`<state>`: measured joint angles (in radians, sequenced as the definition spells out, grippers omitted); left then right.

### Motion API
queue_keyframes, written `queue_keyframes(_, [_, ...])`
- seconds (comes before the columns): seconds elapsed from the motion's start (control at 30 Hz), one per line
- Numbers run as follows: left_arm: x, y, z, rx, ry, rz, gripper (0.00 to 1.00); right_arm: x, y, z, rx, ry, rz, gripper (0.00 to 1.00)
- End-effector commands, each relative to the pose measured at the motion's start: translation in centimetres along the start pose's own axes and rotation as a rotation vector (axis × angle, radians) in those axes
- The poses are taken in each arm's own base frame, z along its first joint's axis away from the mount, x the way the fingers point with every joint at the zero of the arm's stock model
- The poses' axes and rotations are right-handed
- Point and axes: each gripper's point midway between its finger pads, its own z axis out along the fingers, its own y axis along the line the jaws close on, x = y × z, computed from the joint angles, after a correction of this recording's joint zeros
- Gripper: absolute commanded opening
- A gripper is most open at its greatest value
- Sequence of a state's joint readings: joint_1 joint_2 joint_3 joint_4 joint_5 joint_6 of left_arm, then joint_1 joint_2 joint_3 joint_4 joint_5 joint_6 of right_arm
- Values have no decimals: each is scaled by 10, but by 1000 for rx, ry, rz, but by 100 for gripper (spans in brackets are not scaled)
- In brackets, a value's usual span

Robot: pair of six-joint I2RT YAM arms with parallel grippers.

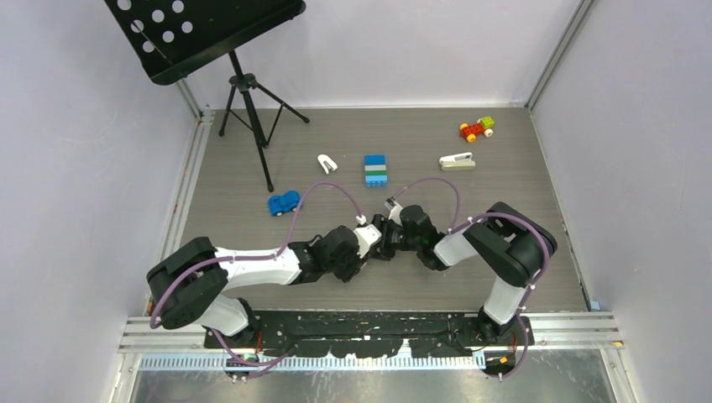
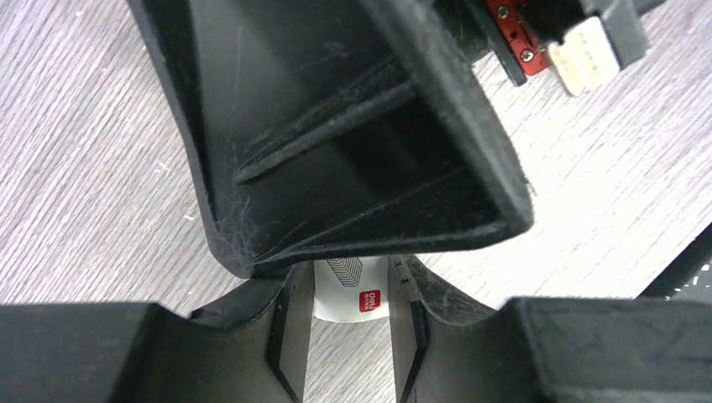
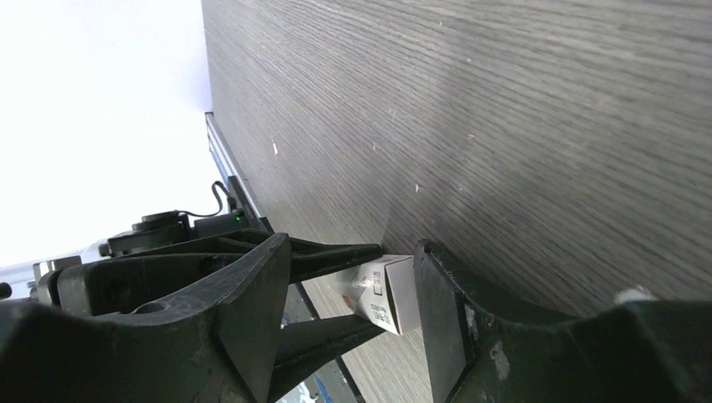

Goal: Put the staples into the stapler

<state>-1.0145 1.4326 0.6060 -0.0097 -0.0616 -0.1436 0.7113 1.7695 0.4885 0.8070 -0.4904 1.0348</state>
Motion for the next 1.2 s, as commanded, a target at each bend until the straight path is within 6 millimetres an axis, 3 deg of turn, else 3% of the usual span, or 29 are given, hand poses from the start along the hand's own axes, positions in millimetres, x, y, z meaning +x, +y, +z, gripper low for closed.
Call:
queue_keyframes(0.0, [-55, -5, 0, 10, -181, 20, 32, 16, 2, -11, 34, 45, -65, 61])
queue_keyframes(0.27, [-38, 3, 1, -31, -120, 14, 32, -1, 10, -26, 51, -39, -81, 62])
queue_keyframes(0.53, [-27, 7, 7, -53, -58, 21, 36, -2, 20, -35, 23, -51, -111, 62])
queue_keyframes(0.87, [-26, 6, 2, -50, -35, 19, 61, -6, 11, -31, 34, -64, -96, 62])
queue_keyframes(1.17, [-19, 9, -6, -59, -42, 10, 58, -10, 11, -32, 24, -72, -92, 62])
